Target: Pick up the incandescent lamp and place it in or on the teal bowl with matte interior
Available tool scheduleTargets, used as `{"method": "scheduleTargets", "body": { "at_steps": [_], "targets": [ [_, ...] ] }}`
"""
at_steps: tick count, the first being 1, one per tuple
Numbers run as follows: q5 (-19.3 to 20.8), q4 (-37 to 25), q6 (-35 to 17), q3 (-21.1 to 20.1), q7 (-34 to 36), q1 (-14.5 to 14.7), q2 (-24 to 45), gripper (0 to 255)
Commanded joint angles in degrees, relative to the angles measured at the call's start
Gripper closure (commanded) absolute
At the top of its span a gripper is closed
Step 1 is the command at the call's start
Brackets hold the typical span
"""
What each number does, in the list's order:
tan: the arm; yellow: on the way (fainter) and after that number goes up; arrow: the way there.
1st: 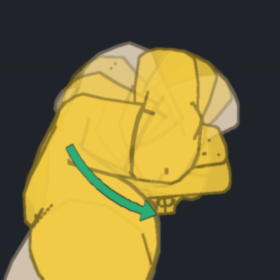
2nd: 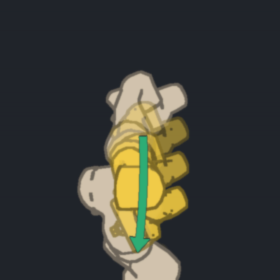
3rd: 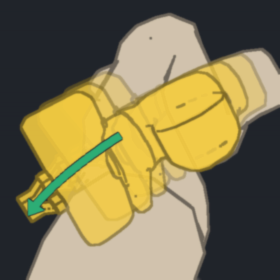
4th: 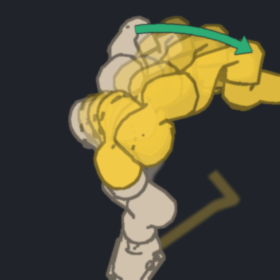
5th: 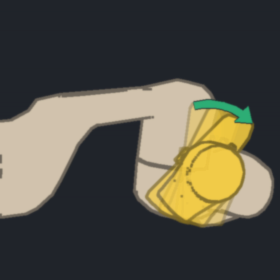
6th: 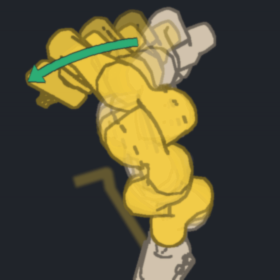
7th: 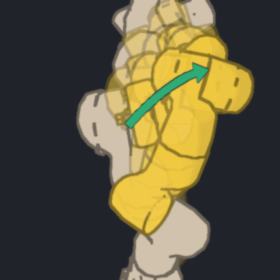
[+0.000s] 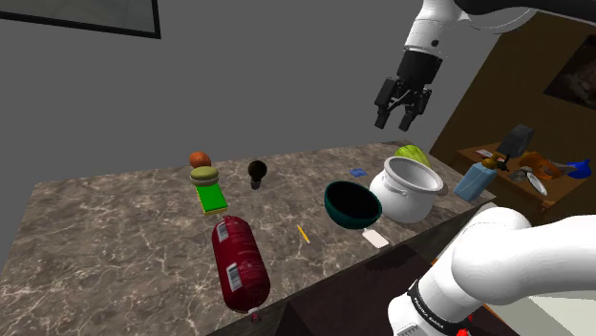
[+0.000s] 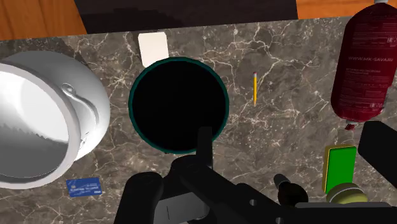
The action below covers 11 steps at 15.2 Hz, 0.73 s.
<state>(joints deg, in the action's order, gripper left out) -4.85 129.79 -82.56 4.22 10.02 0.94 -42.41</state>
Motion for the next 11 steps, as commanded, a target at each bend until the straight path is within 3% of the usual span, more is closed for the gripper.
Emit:
{"method": "scheduleTargets", "body": {
  "at_steps": [1,11],
  "targets": [
    [0.0,0.0,0.0,0.0,0.0,0.0,0.0,0],
    [-0.7,-1.5,-15.3,-2.3,-0.9,2.2,17.7,0]
  ]
}}
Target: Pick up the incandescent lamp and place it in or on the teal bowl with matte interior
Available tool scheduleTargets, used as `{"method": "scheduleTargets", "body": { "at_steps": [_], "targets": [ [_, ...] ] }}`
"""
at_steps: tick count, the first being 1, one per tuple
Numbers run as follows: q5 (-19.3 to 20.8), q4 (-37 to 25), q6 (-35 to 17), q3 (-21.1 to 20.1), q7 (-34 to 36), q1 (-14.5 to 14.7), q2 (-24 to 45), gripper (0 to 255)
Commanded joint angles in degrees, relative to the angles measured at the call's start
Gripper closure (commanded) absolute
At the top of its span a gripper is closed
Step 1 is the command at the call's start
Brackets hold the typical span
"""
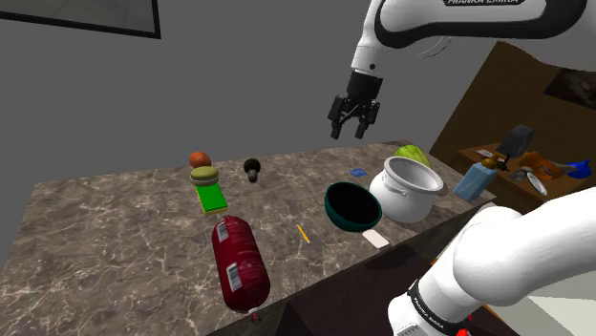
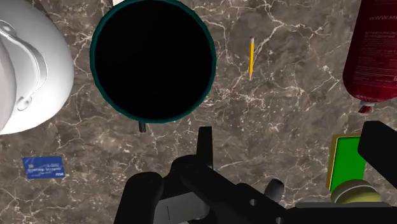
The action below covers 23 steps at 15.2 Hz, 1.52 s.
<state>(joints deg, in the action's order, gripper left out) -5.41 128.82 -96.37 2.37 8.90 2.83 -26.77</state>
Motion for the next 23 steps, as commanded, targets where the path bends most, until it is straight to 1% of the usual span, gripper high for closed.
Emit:
{"method": "scheduleTargets", "body": {
  "at_steps": [1,6,12,18,23],
  "targets": [
    [-0.2,-1.1,-2.8,-0.7,0.2,0.6,4.0,0],
    [-0.2,-5.1,-8.6,-1.7,-0.1,1.5,14.2,0],
    [0.3,-12.3,-13.6,-2.8,0.0,2.5,26.9,0],
    [1.3,-22.2,-16.3,-3.7,0.3,3.5,40.1,0],
    [2.4,-32.9,-16.7,-4.1,0.6,4.6,51.5,0]
  ]
}}
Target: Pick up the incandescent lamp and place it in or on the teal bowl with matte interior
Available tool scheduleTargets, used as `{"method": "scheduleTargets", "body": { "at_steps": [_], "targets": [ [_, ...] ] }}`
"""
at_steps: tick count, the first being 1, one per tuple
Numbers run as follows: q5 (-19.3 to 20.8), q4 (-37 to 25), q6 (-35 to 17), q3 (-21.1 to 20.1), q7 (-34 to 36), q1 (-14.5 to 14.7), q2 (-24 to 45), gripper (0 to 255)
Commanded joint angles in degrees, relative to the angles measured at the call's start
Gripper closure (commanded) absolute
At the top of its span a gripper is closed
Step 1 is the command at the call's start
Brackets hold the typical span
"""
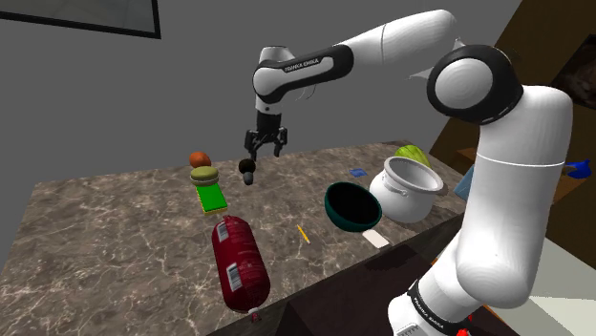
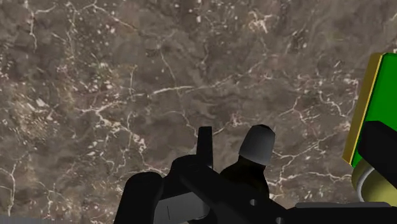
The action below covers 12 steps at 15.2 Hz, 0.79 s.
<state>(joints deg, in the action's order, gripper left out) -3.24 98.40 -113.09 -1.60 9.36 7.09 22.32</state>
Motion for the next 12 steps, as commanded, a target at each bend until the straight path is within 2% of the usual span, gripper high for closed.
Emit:
{"method": "scheduleTargets", "body": {
  "at_steps": [1,9,12],
  "targets": [
    [0.5,-4.9,0.2,-0.2,0.2,0.5,4.8,0],
    [0.5,-2.0,-4.9,-0.2,0.2,0.7,7.0,0],
    [0.5,-2.0,-4.9,-0.2,0.2,0.7,7.0,0]
  ]
}}
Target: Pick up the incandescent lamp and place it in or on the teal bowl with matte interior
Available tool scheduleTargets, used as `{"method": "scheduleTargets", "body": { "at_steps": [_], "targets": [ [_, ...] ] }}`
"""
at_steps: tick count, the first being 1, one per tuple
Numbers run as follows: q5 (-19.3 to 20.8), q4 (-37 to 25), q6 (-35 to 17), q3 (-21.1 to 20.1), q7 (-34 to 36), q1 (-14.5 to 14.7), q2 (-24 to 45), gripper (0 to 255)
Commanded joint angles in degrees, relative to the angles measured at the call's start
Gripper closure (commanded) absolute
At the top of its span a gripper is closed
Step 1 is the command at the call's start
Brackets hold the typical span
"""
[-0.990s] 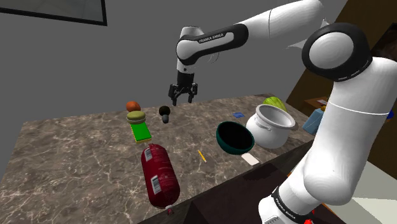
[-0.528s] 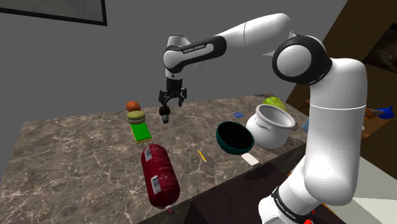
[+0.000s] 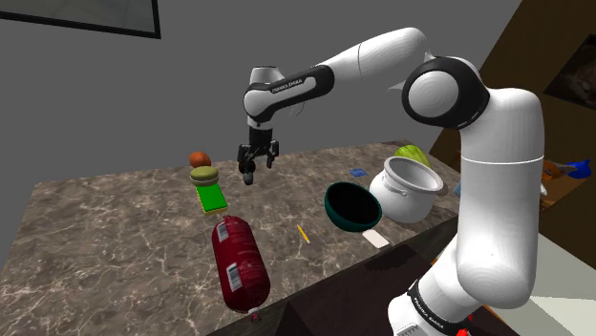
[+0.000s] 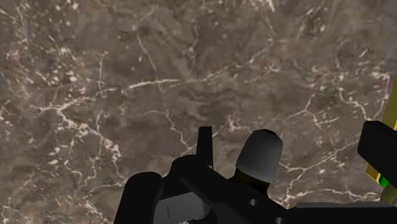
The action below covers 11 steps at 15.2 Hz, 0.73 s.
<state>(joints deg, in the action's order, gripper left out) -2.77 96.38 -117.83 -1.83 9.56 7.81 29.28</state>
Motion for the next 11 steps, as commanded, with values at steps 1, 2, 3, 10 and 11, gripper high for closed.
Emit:
{"method": "scheduleTargets", "body": {
  "at_steps": [1,2,3,10,11],
  "targets": [
    [0.0,0.1,-0.1,0.0,0.0,0.0,0.0,0],
    [0.0,0.1,-0.1,0.0,0.0,0.0,0.0,0],
    [0.0,0.1,-0.1,0.0,0.0,0.0,0.0,0],
    [0.0,0.1,-0.1,0.0,0.0,0.0,0.0,255],
    [0.0,0.1,-0.1,0.0,0.0,0.0,0.0,255]
  ]
}}
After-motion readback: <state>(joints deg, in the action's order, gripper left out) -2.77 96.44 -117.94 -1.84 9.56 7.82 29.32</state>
